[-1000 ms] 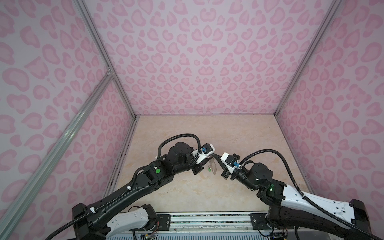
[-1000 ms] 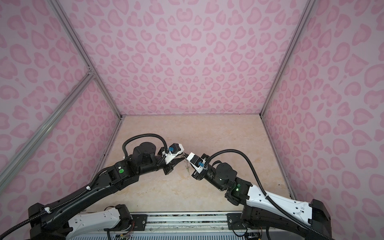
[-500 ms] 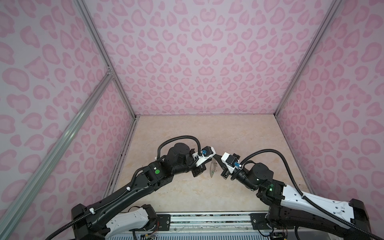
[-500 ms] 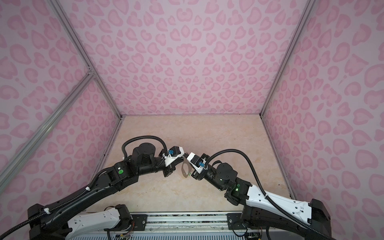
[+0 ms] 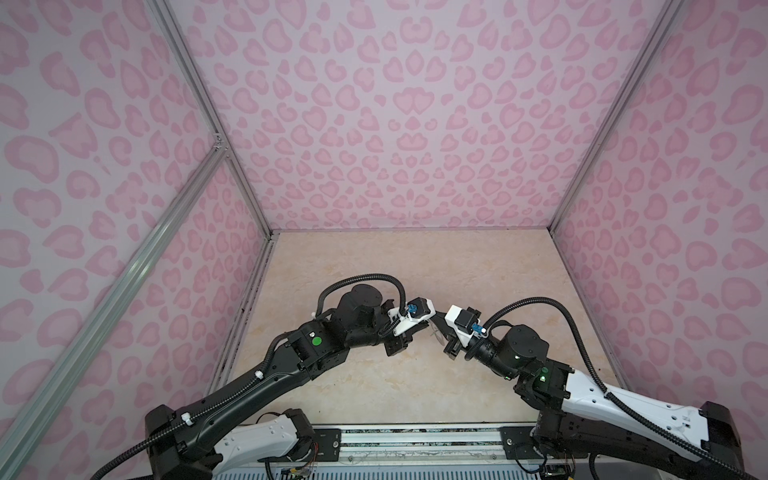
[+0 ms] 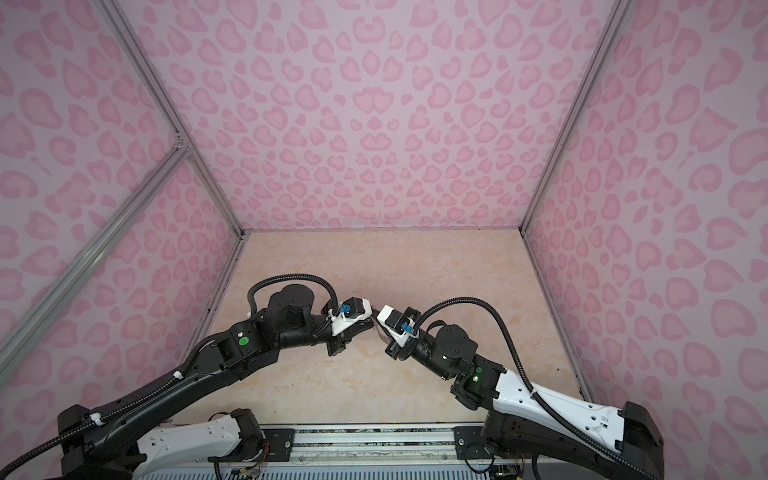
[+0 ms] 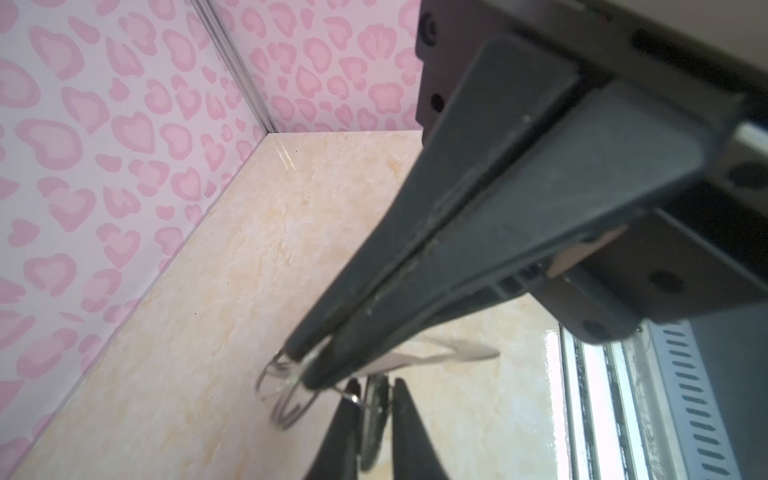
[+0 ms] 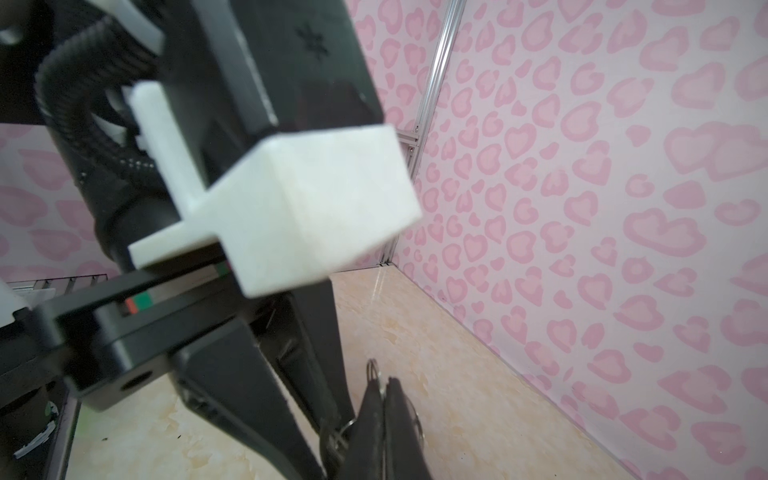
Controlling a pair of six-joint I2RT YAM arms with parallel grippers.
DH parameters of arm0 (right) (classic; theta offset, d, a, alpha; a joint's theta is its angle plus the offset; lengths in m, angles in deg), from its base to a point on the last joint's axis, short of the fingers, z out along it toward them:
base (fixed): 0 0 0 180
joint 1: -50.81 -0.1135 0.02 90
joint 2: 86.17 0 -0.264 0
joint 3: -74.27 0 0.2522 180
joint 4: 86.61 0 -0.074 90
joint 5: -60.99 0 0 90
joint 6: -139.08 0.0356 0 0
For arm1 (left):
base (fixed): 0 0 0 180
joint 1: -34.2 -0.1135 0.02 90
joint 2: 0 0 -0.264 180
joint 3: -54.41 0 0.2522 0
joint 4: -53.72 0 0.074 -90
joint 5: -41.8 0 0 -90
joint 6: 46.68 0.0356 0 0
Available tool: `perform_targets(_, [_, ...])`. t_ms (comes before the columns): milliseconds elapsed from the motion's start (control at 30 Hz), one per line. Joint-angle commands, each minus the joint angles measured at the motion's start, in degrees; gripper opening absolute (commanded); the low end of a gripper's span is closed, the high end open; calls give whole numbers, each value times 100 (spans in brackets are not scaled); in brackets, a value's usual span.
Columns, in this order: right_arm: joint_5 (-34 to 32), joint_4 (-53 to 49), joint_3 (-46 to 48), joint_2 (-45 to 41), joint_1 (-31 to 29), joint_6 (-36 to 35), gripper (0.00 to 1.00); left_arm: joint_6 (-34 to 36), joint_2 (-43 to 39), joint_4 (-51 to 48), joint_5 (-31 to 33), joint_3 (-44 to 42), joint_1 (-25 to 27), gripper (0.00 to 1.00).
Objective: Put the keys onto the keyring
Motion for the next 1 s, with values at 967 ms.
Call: perform_targets(967, [1743, 554, 76, 100, 315, 385, 0, 555, -619, -114, -90, 168, -42, 14])
